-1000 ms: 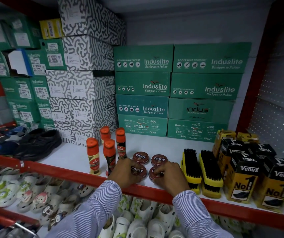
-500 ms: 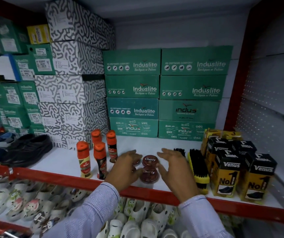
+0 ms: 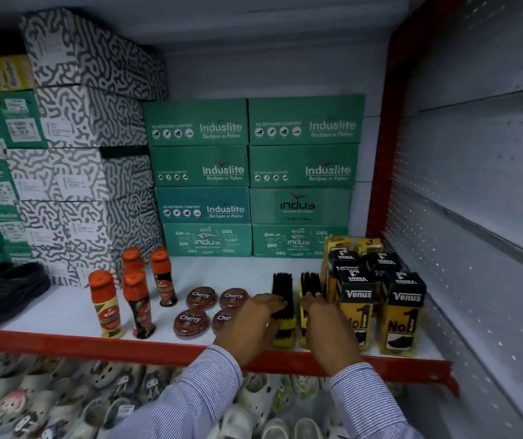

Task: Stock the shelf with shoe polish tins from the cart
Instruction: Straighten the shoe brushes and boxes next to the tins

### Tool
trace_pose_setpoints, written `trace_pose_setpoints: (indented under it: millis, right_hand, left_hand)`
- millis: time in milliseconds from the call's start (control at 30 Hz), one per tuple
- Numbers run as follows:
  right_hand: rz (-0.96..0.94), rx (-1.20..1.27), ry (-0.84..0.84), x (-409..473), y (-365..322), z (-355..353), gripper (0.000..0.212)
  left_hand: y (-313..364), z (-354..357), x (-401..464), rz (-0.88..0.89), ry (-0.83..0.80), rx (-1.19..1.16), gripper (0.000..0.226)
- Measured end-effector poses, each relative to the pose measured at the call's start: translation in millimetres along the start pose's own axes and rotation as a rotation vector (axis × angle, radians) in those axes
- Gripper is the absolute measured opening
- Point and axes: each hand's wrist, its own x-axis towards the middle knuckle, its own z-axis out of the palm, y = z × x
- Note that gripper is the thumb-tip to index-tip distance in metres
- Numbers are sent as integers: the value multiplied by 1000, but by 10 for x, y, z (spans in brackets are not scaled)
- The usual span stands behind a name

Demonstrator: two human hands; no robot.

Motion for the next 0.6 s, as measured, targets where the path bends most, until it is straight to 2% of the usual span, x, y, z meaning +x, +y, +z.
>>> trace_pose_setpoints:
  millis: [133,267,367,467,500,600]
  right_hand:
    - [-21,-3,0,-38,-22,-41,46]
    - [-134,63,48,-57,-17,-144,64]
    - [-240,174,226,-177,3,-473,59]
    - [-157,254,515,-328,153,-781,46]
    - [-104,249,542,-332,255,-834,44]
    - [50,191,469,-259,557,-853,38]
  left_hand:
    - [16,-9,20,-14,-6,17,47]
    - [99,-48,-29,1,45,9,47]
    - [271,-122,-9,48,167,-44,45]
    - [575,-201,123,113,255,-85,44]
    - [690,-204,187,132,266,-106,43]
    - [939,-160,359,164,255,-140,44]
